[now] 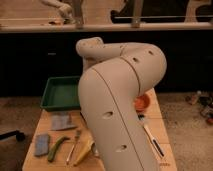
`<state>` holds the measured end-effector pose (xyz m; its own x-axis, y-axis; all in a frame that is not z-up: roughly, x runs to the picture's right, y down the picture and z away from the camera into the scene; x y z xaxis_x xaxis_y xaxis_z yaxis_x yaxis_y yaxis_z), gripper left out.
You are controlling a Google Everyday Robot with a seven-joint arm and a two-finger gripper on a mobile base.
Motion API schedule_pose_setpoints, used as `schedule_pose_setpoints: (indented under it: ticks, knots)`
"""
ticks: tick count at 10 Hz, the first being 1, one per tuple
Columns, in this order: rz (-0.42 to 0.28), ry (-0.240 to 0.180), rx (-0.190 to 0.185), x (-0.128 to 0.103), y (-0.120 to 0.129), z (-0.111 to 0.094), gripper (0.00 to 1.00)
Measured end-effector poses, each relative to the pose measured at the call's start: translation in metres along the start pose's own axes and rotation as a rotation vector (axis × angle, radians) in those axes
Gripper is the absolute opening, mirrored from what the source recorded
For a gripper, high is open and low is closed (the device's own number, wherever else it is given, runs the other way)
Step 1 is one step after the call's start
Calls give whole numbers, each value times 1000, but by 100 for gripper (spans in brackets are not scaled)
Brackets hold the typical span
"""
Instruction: Place apple in paper cup
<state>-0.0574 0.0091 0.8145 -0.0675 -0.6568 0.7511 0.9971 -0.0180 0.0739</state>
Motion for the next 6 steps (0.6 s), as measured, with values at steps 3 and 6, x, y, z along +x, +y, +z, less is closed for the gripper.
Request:
schedule_pose_setpoints:
  ticks: [3,6]
  knots:
    - [8,-42,-4,-10,34,10,80]
    - [29,-75,8,-34,51,25,80]
